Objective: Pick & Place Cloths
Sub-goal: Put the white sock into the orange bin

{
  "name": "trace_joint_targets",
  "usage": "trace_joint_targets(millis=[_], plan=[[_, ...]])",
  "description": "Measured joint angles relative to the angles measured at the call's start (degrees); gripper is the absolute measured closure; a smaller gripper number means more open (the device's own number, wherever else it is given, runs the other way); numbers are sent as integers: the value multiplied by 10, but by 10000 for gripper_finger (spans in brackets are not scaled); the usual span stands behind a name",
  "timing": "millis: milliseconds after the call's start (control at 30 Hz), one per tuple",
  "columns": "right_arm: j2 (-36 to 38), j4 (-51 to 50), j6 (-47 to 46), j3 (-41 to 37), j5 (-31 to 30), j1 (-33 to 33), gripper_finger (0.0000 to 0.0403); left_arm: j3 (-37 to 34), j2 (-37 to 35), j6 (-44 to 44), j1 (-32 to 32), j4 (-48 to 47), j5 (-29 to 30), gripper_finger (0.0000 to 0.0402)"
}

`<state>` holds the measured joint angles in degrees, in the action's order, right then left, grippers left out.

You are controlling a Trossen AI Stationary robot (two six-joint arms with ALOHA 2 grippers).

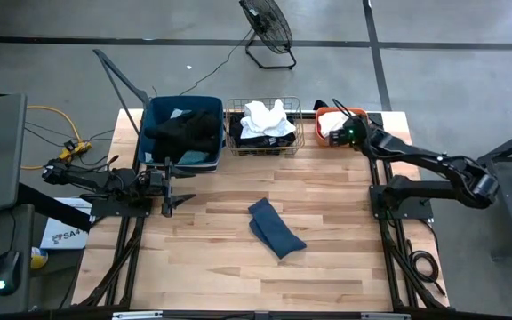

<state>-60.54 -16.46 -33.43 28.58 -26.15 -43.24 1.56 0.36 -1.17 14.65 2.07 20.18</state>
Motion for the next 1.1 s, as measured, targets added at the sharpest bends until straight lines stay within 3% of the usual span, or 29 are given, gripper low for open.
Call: trace_joint_targets(millis=[200, 500, 1100], plan=[[10, -21, -4, 0, 56, 13, 241, 0, 0, 0, 0, 0, 0, 101], [8, -59, -15, 0, 8, 29, 387, 0, 0, 0, 0, 0, 0, 101], [-141, -18, -58, 0, -113, 26, 400, 0, 0, 0, 0, 0, 0, 101]])
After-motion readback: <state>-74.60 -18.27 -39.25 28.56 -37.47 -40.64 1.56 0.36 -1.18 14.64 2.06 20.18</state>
